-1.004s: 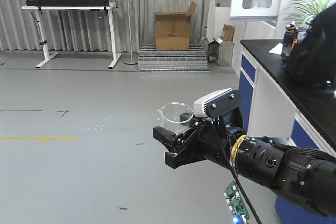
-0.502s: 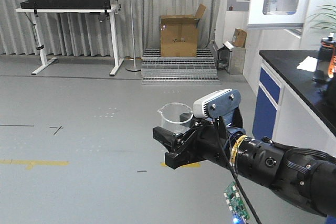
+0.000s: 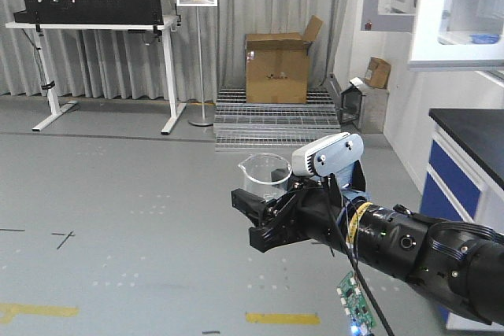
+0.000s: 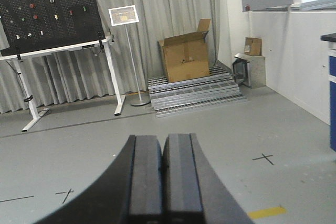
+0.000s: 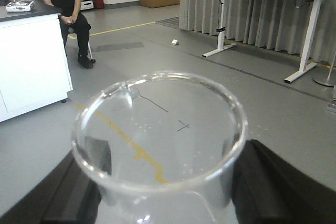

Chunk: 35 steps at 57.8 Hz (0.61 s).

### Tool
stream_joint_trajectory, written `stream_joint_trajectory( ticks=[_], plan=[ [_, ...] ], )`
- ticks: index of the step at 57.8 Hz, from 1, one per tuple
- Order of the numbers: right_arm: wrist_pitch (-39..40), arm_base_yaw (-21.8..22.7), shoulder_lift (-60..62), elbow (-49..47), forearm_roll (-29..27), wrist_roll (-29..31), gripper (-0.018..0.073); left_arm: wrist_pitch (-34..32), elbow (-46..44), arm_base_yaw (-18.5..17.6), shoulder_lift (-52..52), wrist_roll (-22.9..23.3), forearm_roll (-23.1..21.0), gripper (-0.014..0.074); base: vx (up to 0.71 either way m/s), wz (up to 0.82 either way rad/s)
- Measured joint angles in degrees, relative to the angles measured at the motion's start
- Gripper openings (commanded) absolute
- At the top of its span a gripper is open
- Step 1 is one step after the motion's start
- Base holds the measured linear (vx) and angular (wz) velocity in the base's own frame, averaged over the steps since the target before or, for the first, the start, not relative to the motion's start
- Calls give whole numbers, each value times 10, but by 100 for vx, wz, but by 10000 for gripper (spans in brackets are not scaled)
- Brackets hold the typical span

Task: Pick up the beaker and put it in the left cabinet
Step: 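Drive the base to the white cabinet holding the beaker up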

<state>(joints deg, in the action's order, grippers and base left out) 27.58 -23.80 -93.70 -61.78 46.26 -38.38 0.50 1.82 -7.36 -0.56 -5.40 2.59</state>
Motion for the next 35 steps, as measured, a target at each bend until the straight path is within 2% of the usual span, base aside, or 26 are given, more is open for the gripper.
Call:
stream_joint_trajectory(
  ticks=[35],
  plan=[
    [0,0,0,0,1,0,-9,0,0,0,0,0,0,1,60,12]
  ],
)
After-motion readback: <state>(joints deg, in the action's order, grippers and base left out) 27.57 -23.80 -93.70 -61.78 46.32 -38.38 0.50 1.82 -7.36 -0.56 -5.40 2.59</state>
